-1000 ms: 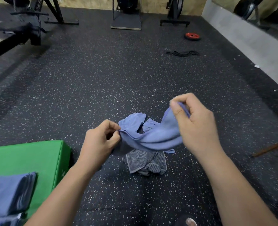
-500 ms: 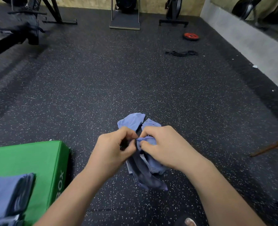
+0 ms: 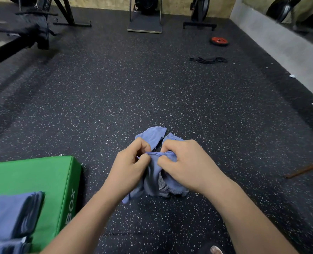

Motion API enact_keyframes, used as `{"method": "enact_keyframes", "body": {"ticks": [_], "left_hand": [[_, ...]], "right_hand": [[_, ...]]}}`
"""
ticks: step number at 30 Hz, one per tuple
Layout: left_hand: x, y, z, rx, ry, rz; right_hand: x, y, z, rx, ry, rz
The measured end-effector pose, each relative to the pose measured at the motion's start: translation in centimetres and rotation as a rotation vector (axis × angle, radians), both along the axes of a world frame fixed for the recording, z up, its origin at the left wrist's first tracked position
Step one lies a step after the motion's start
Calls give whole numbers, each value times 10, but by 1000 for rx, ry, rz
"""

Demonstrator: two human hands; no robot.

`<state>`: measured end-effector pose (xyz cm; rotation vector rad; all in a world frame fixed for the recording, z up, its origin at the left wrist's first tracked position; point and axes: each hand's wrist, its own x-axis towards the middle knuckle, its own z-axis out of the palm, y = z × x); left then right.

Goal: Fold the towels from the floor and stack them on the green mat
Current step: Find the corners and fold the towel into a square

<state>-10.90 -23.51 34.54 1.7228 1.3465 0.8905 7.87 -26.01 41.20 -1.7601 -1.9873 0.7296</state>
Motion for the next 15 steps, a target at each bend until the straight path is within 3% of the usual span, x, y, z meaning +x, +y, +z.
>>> {"method": "enact_keyframes", "body": {"ticks": [8,15], "left_hand": [[-7,4,-5,178,247,98],[-26,18,-3,155,259,213]], "right_hand": [[4,0,2,121,18,-82],[20,2,13,193,72,-197]]}}
